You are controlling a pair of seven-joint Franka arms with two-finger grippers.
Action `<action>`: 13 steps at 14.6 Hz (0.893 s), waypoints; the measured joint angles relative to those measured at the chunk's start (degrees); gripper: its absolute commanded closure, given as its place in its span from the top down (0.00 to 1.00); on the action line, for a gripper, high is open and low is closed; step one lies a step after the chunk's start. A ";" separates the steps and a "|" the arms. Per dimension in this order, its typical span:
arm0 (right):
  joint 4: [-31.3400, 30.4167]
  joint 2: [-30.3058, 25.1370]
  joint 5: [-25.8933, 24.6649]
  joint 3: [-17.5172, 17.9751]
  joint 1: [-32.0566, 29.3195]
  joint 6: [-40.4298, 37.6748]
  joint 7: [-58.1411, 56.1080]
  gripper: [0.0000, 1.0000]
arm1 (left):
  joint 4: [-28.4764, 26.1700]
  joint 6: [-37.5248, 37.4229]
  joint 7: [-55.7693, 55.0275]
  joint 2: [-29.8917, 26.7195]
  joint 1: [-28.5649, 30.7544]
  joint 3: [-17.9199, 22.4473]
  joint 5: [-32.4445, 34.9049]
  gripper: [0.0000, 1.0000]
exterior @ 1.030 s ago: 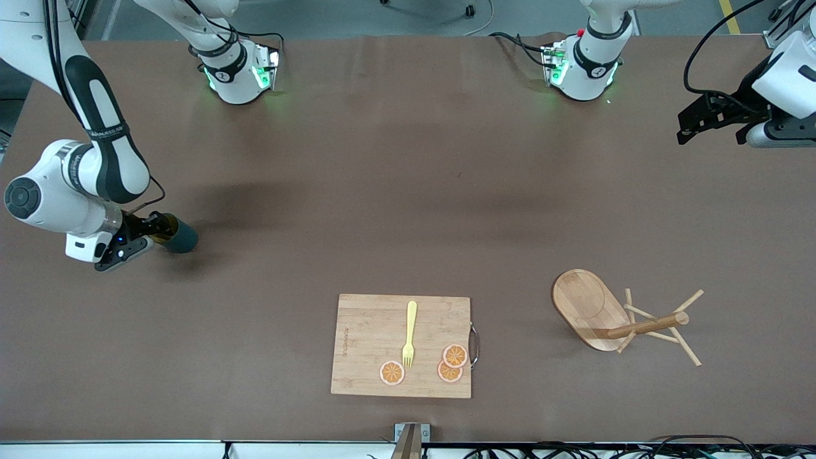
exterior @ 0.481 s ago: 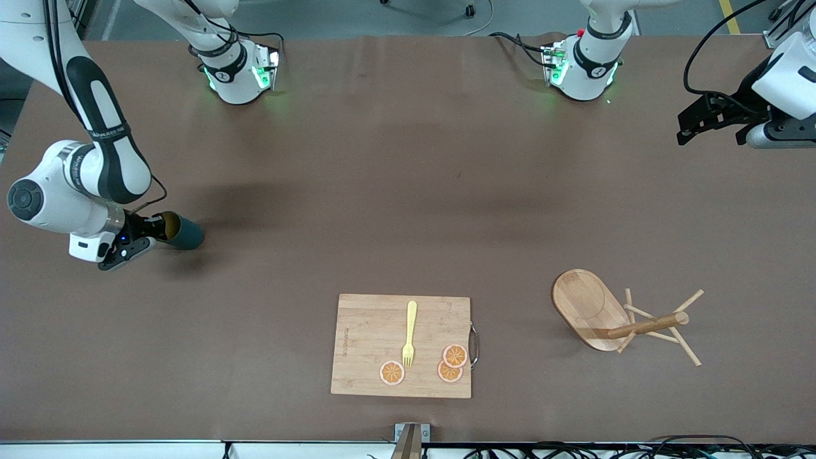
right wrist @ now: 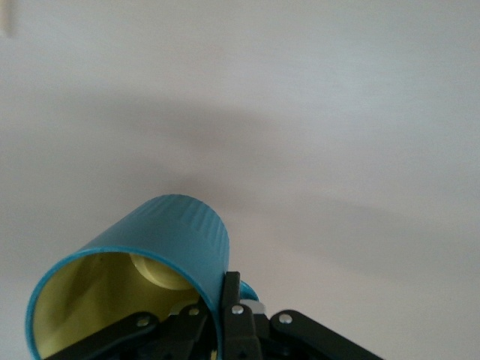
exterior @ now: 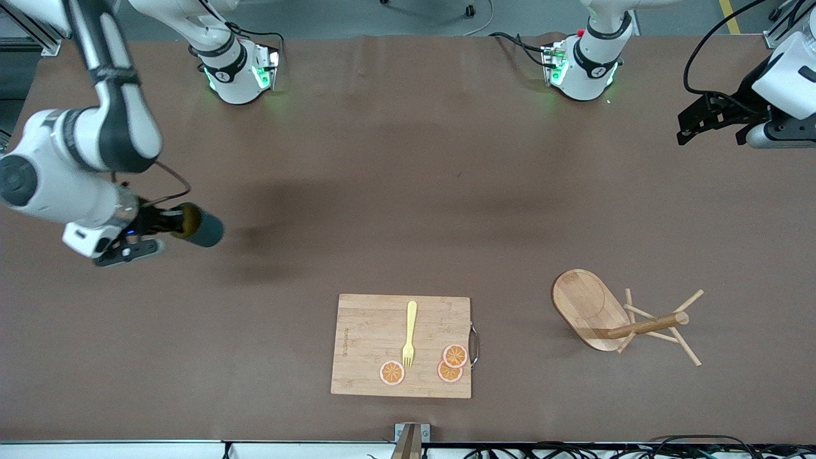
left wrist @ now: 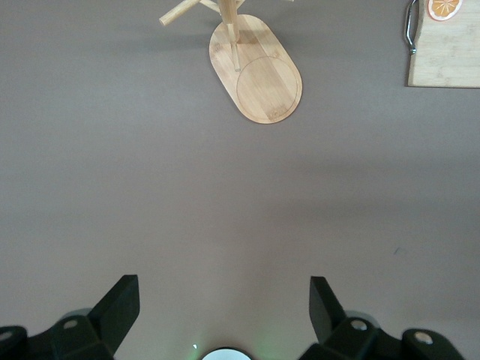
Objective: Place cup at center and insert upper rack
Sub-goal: 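Carry the teal mug with the right gripper to the table center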
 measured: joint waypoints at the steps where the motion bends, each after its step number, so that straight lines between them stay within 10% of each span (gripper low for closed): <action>1: 0.13 -0.66 1.09 0.13 4.51 0.09 7.51 0.00 | 0.00 0.10 0.00 0.01 0.02 0.02 0.00 1.00; 7: 10.31 5.50 2.99 0.35 26.20 2.35 46.44 0.00 | 0.02 0.35 0.00 0.05 0.06 0.01 0.00 1.00; 13: 24.40 21.07 2.91 0.07 35.05 4.38 63.22 0.00 | 0.02 0.35 0.00 0.08 0.04 -0.01 0.00 1.00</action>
